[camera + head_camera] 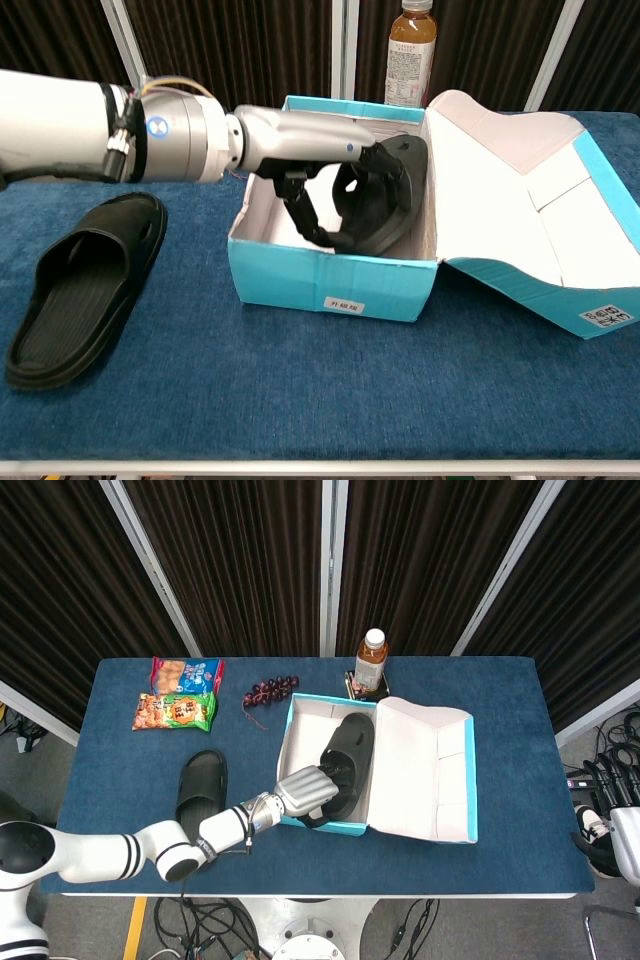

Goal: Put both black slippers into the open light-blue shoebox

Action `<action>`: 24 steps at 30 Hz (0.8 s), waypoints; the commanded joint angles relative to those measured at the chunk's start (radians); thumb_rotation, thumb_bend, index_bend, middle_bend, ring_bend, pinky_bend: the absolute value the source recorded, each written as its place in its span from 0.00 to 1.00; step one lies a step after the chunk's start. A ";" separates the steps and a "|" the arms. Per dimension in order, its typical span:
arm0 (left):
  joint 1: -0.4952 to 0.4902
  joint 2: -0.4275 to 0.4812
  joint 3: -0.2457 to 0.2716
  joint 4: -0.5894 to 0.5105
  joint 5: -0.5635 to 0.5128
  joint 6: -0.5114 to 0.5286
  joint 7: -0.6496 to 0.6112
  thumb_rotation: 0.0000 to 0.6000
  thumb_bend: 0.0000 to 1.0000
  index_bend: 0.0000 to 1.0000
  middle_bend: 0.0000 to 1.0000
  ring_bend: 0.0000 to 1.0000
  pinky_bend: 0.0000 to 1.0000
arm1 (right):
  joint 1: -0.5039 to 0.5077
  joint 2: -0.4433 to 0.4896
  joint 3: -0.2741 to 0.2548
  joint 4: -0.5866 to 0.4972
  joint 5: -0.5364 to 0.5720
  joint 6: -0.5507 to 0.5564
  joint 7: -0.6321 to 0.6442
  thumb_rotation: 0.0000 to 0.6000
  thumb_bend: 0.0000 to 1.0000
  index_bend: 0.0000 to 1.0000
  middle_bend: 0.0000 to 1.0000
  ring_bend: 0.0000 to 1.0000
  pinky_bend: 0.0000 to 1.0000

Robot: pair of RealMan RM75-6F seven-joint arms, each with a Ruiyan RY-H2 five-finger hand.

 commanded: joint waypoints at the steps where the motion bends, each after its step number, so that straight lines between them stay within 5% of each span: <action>1: -0.002 -0.012 0.003 0.016 -0.004 -0.004 0.002 1.00 0.36 0.25 0.21 0.00 0.14 | -0.002 0.001 0.000 -0.003 -0.002 0.005 -0.002 1.00 0.04 0.00 0.00 0.00 0.00; 7: 0.047 0.041 -0.024 -0.030 0.003 0.095 -0.012 1.00 0.35 0.25 0.21 0.00 0.14 | -0.009 0.005 0.000 -0.005 -0.001 0.015 -0.002 1.00 0.05 0.00 0.00 0.00 0.00; 14: 0.197 0.231 -0.028 -0.126 -0.053 0.252 -0.054 1.00 0.35 0.24 0.20 0.01 0.17 | -0.007 0.003 0.001 0.007 -0.004 0.014 0.017 1.00 0.04 0.00 0.00 0.00 0.00; 19: 0.291 0.322 0.027 -0.139 -0.178 0.281 0.009 1.00 0.33 0.24 0.19 0.20 0.33 | 0.004 -0.002 0.004 0.013 -0.007 0.000 0.021 1.00 0.05 0.00 0.00 0.00 0.00; 24: 0.355 0.316 0.103 -0.107 -0.320 0.281 0.121 1.00 0.22 0.19 0.17 0.42 0.55 | 0.018 -0.010 0.004 0.011 -0.015 -0.016 0.015 1.00 0.05 0.00 0.00 0.00 0.00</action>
